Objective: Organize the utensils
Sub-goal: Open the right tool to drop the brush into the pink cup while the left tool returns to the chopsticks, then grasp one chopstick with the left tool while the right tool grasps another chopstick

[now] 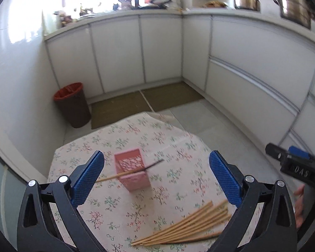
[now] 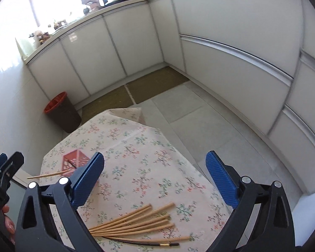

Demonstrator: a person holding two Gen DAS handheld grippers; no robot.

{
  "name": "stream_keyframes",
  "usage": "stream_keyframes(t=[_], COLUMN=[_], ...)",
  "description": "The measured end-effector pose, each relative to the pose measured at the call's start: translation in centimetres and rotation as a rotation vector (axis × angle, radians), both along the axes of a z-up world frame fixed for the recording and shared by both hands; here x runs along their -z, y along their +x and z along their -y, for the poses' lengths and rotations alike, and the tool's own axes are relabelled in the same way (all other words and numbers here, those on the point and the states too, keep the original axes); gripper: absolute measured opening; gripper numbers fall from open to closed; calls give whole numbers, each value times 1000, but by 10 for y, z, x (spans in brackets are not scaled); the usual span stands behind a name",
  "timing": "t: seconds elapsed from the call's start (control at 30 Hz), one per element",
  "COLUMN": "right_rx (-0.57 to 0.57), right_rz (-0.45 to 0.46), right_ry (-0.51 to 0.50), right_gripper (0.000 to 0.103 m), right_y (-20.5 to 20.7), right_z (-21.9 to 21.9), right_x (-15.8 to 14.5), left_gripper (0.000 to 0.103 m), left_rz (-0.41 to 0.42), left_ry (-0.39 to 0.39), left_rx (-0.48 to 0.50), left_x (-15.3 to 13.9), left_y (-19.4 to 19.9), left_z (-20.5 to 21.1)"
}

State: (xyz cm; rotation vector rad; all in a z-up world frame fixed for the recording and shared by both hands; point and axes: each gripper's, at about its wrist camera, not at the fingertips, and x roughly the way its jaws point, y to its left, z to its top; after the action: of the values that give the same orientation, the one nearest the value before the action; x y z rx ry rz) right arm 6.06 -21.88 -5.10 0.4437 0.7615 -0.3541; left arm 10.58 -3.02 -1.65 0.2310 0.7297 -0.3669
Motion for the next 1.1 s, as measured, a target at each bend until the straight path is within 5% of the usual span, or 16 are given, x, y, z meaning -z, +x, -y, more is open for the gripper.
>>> stream_keyframes(t=[0.27, 0.47, 0.53, 0.6, 0.8, 1.1], right_rx=[138, 112, 94, 80, 91, 66], right_rz=[-168, -272, -301, -324, -335, -349], right_ry=[201, 349, 404, 449, 489, 509], right_gripper=[95, 95, 95, 95, 95, 95], right_y=[-31, -26, -24, -22, -21, -17], right_z=[58, 63, 63, 61, 63, 59], right_x=[59, 89, 99, 107, 115, 119], left_gripper=[96, 94, 83, 60, 39, 39], left_rz=[-285, -494, -533, -588, -646, -671], left_ry=[265, 322, 344, 366, 392, 363], left_rx=[224, 244, 245, 239, 248, 248], left_x=[105, 168, 183, 200, 221, 225], left_y=[8, 23, 26, 30, 35, 42], left_z=[77, 98, 104, 109, 112, 100])
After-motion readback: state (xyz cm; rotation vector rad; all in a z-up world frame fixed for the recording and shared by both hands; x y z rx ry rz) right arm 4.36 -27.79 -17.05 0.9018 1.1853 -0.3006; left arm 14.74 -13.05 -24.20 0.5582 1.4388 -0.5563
